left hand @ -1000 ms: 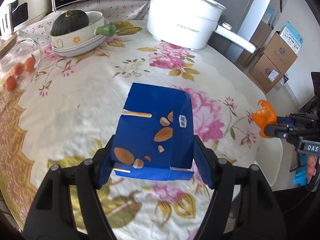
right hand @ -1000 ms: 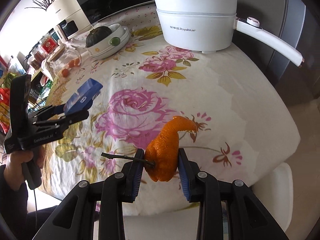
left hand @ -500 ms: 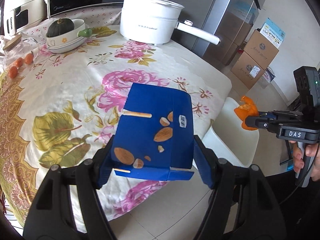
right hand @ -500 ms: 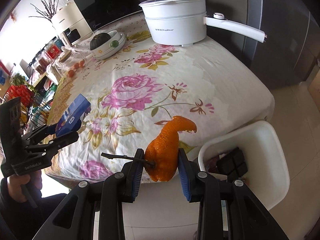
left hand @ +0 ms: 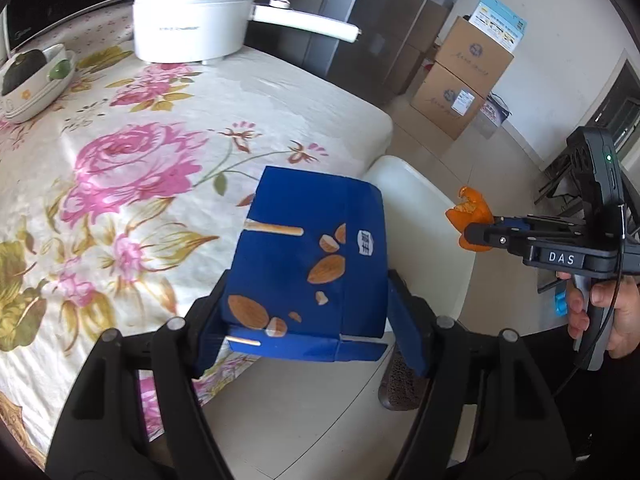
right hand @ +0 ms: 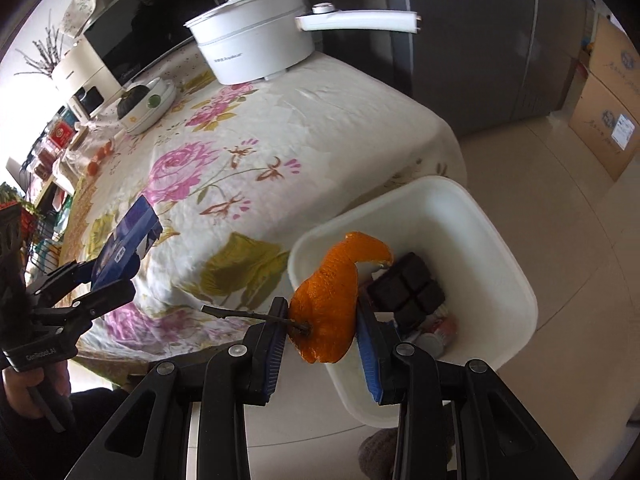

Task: Collect trash
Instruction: 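Carry the packet and pepper over the white bin with both tools, then open the left tool over the bin to drop the blue packet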

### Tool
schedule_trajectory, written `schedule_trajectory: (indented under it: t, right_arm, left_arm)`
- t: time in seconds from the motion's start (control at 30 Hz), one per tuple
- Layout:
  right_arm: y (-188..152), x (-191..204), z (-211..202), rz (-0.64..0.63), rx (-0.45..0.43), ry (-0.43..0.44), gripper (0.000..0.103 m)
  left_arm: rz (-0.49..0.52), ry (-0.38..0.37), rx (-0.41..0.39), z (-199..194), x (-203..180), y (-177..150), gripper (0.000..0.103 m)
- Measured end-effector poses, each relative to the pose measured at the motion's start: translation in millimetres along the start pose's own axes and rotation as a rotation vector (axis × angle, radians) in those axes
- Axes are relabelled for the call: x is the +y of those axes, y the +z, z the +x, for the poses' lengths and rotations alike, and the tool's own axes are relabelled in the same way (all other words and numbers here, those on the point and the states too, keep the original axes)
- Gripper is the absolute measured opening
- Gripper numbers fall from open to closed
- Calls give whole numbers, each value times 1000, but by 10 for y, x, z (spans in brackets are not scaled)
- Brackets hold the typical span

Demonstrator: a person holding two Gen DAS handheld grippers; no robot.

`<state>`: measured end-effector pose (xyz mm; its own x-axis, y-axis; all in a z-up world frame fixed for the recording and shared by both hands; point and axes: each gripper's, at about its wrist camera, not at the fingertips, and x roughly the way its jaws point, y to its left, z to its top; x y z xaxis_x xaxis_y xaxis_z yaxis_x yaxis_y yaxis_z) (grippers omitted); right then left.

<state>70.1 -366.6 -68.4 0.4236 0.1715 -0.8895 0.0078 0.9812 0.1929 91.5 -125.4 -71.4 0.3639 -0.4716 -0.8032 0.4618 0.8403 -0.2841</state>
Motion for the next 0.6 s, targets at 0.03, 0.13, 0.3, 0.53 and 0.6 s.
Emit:
schedule_trajectory:
  t: [0.03, 0.13, 0.3, 0.53, 0.6]
  right_arm:
    - [-27, -117, -3, 22, 3, -8, 35]
    - [-107, -430, -15, 84, 9, -24, 35]
    - [-193, -799, -29, 143, 22, -47, 35]
    - [-215, -973, -20, 153, 39, -57, 35]
    - [-209, -982, -22, 151, 41, -56, 36]
  left_arm:
    - [11, -8, 7, 63, -75, 18, 72]
    - [42, -38, 22, 241, -297, 67, 73]
    - [123, -76, 47, 571, -635, 138, 73]
    - [175, -70, 43, 945, -797, 205, 74]
    - [187, -39, 33, 1005, -791, 202, 79]
